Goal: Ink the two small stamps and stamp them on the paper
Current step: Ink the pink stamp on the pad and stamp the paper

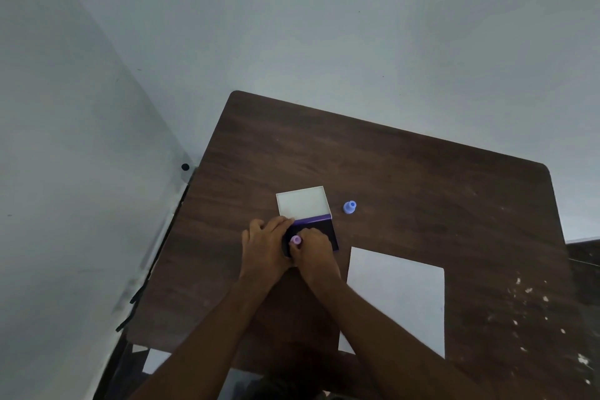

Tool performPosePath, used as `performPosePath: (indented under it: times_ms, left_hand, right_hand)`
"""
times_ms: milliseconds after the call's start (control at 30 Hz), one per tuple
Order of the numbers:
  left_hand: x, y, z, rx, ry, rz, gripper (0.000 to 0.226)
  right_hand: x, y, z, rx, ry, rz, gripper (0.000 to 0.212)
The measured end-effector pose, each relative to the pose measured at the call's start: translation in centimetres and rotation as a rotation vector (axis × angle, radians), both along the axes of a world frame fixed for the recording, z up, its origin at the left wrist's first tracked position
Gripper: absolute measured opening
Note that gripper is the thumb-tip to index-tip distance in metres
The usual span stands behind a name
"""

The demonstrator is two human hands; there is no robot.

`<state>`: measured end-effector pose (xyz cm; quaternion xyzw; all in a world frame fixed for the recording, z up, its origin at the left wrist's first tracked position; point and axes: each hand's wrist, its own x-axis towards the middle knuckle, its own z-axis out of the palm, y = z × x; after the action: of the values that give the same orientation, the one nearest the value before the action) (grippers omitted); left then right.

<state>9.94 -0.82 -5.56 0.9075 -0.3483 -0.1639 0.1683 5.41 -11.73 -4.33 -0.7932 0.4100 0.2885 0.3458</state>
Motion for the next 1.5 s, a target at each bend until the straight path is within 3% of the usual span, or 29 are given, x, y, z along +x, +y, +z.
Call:
performPosePath:
  times_ms: [200, 333, 433, 533, 600, 667, 767, 967, 1200, 1300, 1500]
  left_hand:
    - [-0.2, 0.0, 0.0, 0.050, 0.014, -0.033, 0.085]
    - [-1.0, 0.0, 0.9, 0.105, 0.016, -0.063, 0.107]
    - [-2.3, 0.1, 0.8, -0.010, -0.028, -0.100, 0.087]
    - [-4.5, -1.6, 0.7, 0.101, 0.189, -0.182, 0.062]
    - [-7.1, -2.7, 0.1, 0.187, 0.355, -0.200, 0.053]
    - [-9.5, -2.9, -0.2, 0.098, 0.447, -0.131, 0.046]
    - [-10.9, -3.8, -0.5, -0.025, 0.339, -0.139, 0.039]
    - [-11.5, -5.4, -1.8, 0.111, 0.400, -0.091, 0.060]
    - [-11.4, -5.7, -2.9, 0.118, 0.613, 0.001, 0.044]
    - [-11.6, -5.4, -3.1, 0.121, 0.562, -0.034, 0.048]
    - [-11.1, -6.1, -3.3, 0.184, 0.635, -0.044, 0.048]
  right_hand:
    - [-0.3, 0.1, 1.1, -0.006, -0.022, -0.034, 0.047]
    - [-4.2, 0.0, 1.7, 0.011, -0.255, -0.248, 0.042]
    - [-8.3, -0.5, 1.7, -0.017, -0.397, -0.393, 0.039]
    - [-12.0, -2.1, 1.3, -0.063, -0.465, -0.462, 0.029]
    - [-14.0, -3.2, 1.0, -0.176, -0.464, -0.505, 0.025]
    - [-15.4, -3.9, 0.6, -0.259, -0.462, -0.538, 0.024]
    - [-16.1, -4.6, -0.1, -0.271, -0.464, -0.595, 0.024]
    - [-14.6, -5.4, -1.7, -0.170, -0.391, -0.555, 0.027]
    - [-13.3, -5.5, -2.7, -0.053, -0.325, -0.524, 0.041]
    - [-13.0, -5.7, -3.0, 0.021, -0.219, -0.501, 0.049]
    - [-12.7, -5.5, -2.7, 0.046, -0.271, -0.533, 0.050]
